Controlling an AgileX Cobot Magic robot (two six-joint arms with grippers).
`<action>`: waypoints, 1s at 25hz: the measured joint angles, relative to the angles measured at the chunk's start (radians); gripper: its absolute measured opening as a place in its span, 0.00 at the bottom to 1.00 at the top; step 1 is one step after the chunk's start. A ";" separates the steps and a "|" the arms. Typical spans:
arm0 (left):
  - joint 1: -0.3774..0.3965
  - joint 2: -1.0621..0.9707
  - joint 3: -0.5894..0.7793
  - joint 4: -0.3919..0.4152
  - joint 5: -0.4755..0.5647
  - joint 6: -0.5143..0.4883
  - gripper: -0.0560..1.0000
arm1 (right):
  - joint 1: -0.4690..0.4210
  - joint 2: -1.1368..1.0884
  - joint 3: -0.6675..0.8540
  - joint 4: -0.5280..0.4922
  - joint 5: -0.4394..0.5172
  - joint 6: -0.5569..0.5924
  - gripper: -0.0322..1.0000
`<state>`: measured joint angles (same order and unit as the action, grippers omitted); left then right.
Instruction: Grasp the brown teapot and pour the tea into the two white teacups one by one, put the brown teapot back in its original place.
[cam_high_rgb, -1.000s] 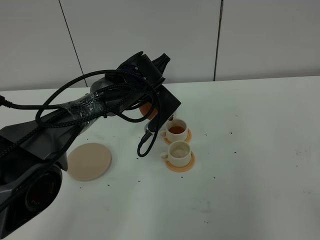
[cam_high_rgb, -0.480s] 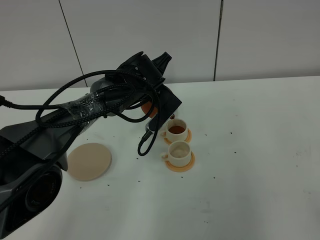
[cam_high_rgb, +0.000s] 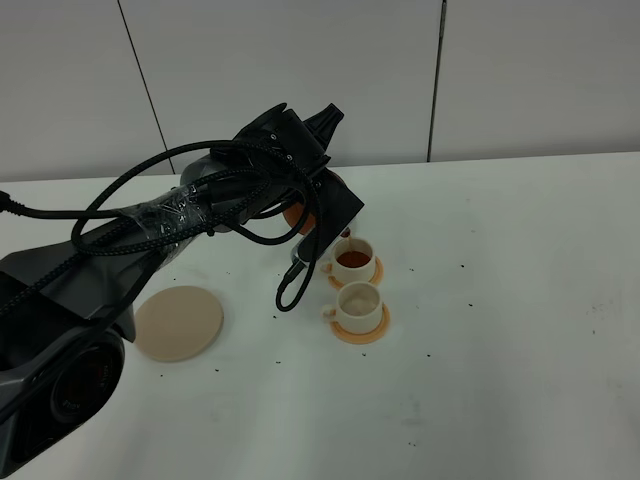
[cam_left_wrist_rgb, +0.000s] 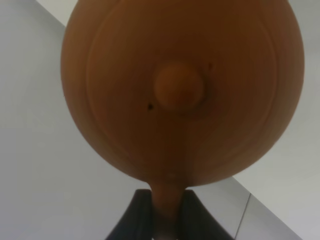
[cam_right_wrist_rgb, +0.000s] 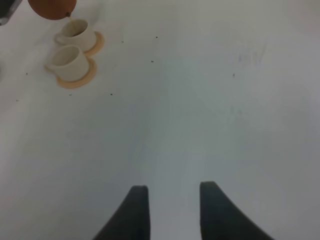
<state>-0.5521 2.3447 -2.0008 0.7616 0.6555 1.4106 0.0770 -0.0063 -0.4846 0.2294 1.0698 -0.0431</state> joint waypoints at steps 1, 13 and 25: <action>0.000 0.000 0.000 0.001 -0.003 0.000 0.22 | 0.000 0.000 0.000 0.000 0.000 0.000 0.26; 0.000 0.000 0.000 0.000 -0.006 0.000 0.22 | 0.000 0.000 0.000 0.000 0.000 0.000 0.26; 0.000 0.000 0.000 -0.001 -0.018 0.000 0.22 | 0.000 0.000 0.000 0.000 0.000 0.000 0.26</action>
<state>-0.5521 2.3447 -2.0008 0.7608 0.6374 1.4106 0.0770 -0.0063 -0.4846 0.2294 1.0698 -0.0431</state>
